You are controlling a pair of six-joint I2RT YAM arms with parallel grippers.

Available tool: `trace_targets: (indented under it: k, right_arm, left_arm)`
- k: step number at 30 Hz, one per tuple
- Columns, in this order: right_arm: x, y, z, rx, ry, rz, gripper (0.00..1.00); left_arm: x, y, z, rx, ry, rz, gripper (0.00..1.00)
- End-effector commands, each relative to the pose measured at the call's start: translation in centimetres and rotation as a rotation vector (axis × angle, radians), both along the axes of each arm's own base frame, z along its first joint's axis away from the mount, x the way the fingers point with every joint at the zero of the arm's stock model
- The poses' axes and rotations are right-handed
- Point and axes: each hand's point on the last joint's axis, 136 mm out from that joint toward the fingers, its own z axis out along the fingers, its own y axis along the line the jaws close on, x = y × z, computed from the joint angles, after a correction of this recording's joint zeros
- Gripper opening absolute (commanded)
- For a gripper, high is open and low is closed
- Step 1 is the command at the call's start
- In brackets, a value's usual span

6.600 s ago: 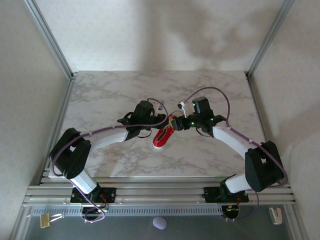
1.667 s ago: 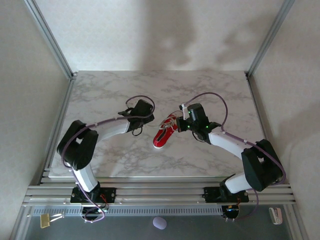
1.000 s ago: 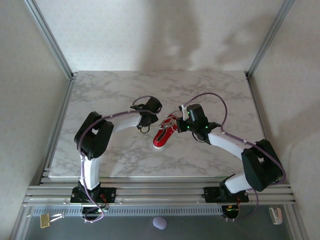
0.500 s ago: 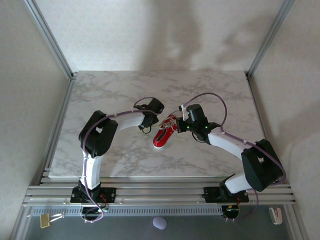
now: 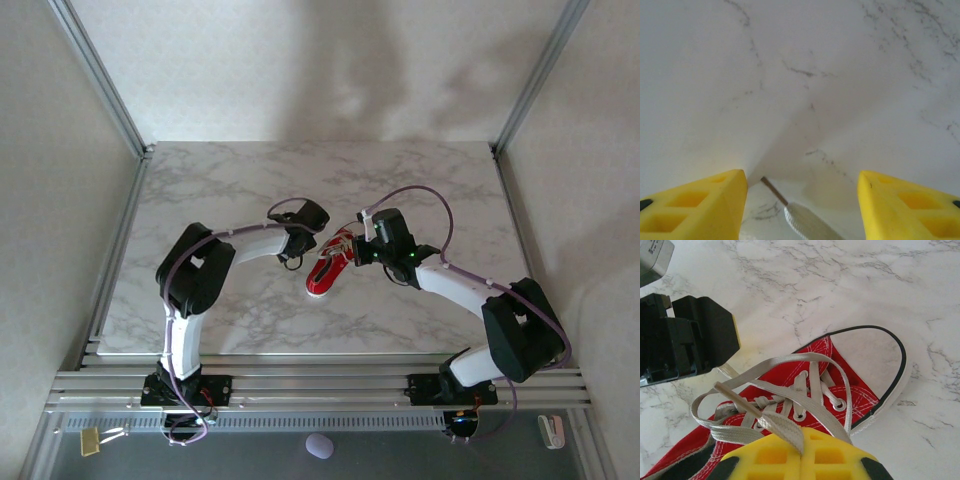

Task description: Tie the shoes

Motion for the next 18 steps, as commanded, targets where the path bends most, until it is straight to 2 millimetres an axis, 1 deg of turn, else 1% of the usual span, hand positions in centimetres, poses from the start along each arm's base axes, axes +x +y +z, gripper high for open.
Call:
trace_targets:
  k: [1, 6, 8, 12, 18]
  right_arm:
    - [0.2, 0.0, -0.3, -0.014, 0.009, -0.016, 0.0]
    - [0.2, 0.0, -0.4, -0.016, 0.011, -0.017, 0.0]
    - [0.2, 0.0, -0.5, -0.02, 0.013, -0.016, 0.0]
    - [0.2, 0.0, -0.4, -0.018, 0.013, -0.017, 0.0]
    - [0.2, 0.0, -0.2, -0.018, 0.01, -0.017, 0.0]
  left_arm:
    - [-1.9, -0.2, 0.3, -0.013, 0.035, 0.006, 0.61]
    - [-2.1, -0.7, 1.0, -0.026, 0.021, 0.001, 0.61]
    - [-2.0, -0.7, 0.7, -0.02, 0.023, 0.0, 0.61]
    - [-1.7, -0.7, -0.4, 0.001, 0.043, -0.007, 0.59]
    - [-1.7, 0.1, -2.6, 0.052, 0.075, -0.001, 0.5]
